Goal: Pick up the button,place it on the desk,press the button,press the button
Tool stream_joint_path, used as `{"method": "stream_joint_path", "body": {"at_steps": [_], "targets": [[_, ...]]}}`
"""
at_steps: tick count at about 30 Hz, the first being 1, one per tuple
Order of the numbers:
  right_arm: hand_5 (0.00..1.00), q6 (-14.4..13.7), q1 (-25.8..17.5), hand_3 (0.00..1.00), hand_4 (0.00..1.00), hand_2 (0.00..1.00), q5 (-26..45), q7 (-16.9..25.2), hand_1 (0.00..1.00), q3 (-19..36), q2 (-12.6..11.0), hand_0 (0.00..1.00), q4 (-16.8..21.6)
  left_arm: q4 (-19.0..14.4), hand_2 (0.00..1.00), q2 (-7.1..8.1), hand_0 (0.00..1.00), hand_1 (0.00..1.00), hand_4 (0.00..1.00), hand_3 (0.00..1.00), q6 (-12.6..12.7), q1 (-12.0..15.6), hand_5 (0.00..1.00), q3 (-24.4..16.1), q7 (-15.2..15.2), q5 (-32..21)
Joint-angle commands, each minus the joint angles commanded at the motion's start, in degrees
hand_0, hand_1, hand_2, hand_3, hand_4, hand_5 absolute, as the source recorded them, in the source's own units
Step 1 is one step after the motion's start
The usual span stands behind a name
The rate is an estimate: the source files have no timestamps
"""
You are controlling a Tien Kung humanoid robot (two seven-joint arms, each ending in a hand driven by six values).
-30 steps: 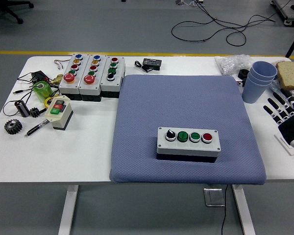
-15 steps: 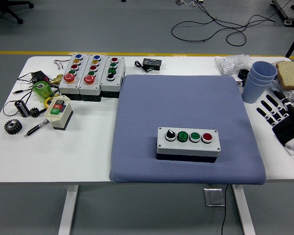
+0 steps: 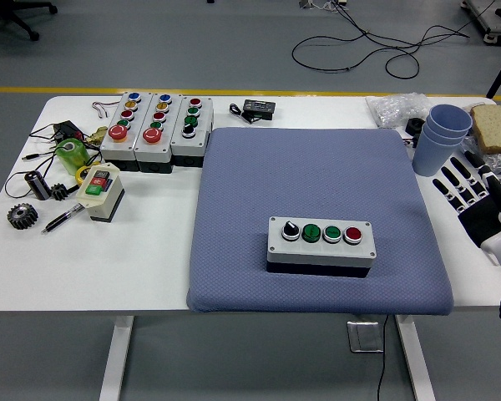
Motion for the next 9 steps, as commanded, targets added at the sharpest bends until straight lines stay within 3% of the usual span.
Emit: {"method": "stream_joint_path", "body": {"at_steps": [9], "targets": [[0.252, 3.46, 0.24, 0.624, 0.725, 0.641, 0.23, 0.76, 0.616, -1.4, 0.05, 0.673, -0.22, 0.0, 0.736, -0.15, 0.445, 0.587, 0.474, 0.706, -0.05, -0.27, 0.793, -0.39, -0.16, 0.07]]}}
